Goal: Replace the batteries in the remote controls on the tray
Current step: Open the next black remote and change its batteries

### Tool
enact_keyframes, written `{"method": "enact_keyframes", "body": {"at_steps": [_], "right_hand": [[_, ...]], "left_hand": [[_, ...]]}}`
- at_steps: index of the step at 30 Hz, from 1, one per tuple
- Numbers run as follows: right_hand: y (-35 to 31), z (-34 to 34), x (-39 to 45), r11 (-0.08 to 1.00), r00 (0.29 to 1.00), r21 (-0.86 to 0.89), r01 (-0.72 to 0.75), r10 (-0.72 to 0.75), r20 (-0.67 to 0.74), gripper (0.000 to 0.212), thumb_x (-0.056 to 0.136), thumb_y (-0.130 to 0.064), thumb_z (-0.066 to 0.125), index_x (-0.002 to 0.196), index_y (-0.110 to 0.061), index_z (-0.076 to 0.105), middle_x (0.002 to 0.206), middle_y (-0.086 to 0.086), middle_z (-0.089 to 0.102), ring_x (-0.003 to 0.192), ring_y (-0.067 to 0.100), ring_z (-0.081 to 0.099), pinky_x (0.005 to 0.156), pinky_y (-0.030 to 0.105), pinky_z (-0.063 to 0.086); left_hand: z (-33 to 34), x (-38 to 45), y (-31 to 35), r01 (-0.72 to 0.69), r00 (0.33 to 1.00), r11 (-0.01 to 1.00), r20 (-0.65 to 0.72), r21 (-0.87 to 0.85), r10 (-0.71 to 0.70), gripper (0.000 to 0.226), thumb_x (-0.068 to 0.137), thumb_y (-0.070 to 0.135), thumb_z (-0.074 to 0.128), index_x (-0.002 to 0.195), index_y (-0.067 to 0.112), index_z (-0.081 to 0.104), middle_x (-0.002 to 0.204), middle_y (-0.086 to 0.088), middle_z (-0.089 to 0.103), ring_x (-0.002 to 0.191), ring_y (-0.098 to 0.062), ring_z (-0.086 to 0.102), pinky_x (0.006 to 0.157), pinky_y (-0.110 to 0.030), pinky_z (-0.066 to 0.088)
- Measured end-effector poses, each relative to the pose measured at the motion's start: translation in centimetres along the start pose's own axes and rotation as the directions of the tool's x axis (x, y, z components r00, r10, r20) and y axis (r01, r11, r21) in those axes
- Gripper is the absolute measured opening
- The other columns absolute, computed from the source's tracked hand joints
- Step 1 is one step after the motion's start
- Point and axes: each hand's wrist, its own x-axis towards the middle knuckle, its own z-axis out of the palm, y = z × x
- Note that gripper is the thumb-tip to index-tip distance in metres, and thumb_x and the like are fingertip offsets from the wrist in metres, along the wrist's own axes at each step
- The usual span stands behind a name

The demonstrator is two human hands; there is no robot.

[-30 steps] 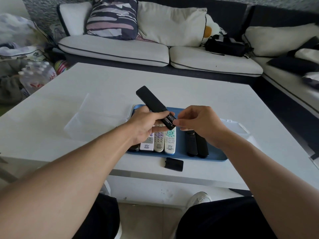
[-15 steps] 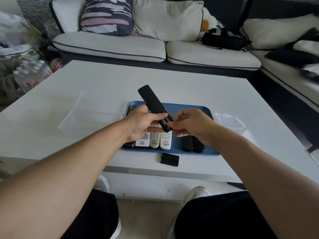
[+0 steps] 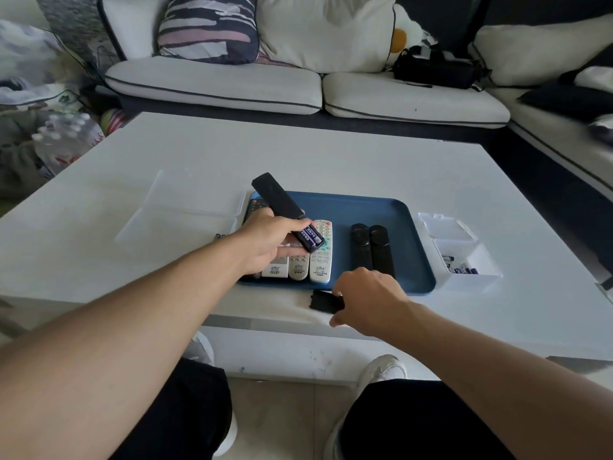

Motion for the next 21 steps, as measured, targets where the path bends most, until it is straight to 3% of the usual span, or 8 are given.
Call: {"method": "enact_keyframes", "body": {"at_steps": [6, 9, 12, 16, 19, 21], "right_hand": [[-0.6, 0.2, 0.2, 0.999, 1.000, -0.051, 0.018, -0.019, -0.024, 0.046, 0.082, -0.057, 0.072, 0.112, -0.023, 0.068, 0.105, 0.001, 0.069, 0.093, 0.024, 0.067, 0.070, 0.031, 0.045], [-0.8, 0.3, 0.2, 0.996, 0.999, -0.085, 0.010, -0.013, -0.035, 0.042, 0.082, -0.057, 0.072, 0.106, -0.022, 0.069, 0.098, 0.001, 0.069, 0.081, 0.023, 0.063, 0.066, 0.030, 0.042], [-0.7, 0.1, 0.1, 0.998, 1.000, -0.054, 0.017, -0.018, -0.006, 0.040, 0.080, -0.053, 0.075, 0.107, -0.025, 0.069, 0.100, -0.001, 0.069, 0.084, 0.021, 0.064, 0.065, 0.030, 0.044], [0.4, -2.3, -0.2, 0.972, 0.999, 0.234, -0.035, 0.040, -0.017, 0.037, 0.071, -0.053, 0.079, 0.101, -0.034, 0.066, 0.100, -0.012, 0.070, 0.088, 0.016, 0.067, 0.076, 0.032, 0.055], [1.5, -4.1, 0.0, 0.878, 0.959, 0.476, -0.049, 0.175, -0.224, 0.037, 0.069, -0.054, 0.079, 0.099, -0.038, 0.065, 0.093, -0.020, 0.069, 0.085, 0.010, 0.065, 0.078, 0.035, 0.056], [1.8, -4.7, 0.3, 0.854, 0.897, 0.521, -0.021, 0.247, -0.368, 0.038, 0.071, -0.056, 0.077, 0.102, -0.040, 0.064, 0.094, -0.023, 0.068, 0.086, 0.008, 0.064, 0.078, 0.035, 0.055]], "left_hand": [[0.0, -0.1, 0.6, 0.036, 0.999, 0.995, 0.030, -0.097, -0.033, 0.010, 0.100, 0.018, 0.060, 0.108, 0.012, 0.057, 0.119, -0.017, 0.072, 0.100, -0.032, 0.073, 0.083, -0.048, 0.061], [-0.2, -0.3, 0.8, 0.062, 0.998, 0.986, 0.015, -0.158, -0.060, 0.011, 0.102, 0.024, 0.055, 0.104, 0.013, 0.058, 0.120, -0.019, 0.071, 0.109, -0.037, 0.069, 0.081, -0.049, 0.060], [-0.2, -0.4, 1.0, 0.065, 0.998, 0.973, -0.007, -0.221, -0.068, 0.018, 0.103, 0.028, 0.053, 0.105, 0.011, 0.059, 0.121, -0.020, 0.070, 0.113, -0.037, 0.068, 0.081, -0.051, 0.059], [-0.4, -0.4, 1.3, 0.049, 0.997, 0.959, -0.039, -0.278, -0.063, 0.023, 0.104, 0.030, 0.047, 0.108, 0.011, 0.059, 0.116, -0.019, 0.071, 0.103, -0.036, 0.070, 0.078, -0.049, 0.060], [-0.4, -0.5, 1.5, 0.028, 1.000, 0.955, -0.001, -0.294, -0.030, 0.021, 0.101, 0.026, 0.049, 0.110, 0.011, 0.061, 0.111, -0.017, 0.073, 0.093, -0.033, 0.070, 0.074, -0.045, 0.062], [0.0, -0.8, 1.5, 0.003, 0.999, 0.958, 0.051, -0.286, 0.012, 0.015, 0.098, 0.018, 0.056, 0.111, 0.011, 0.061, 0.103, -0.015, 0.073, 0.094, -0.032, 0.069, 0.085, -0.049, 0.060]]}}
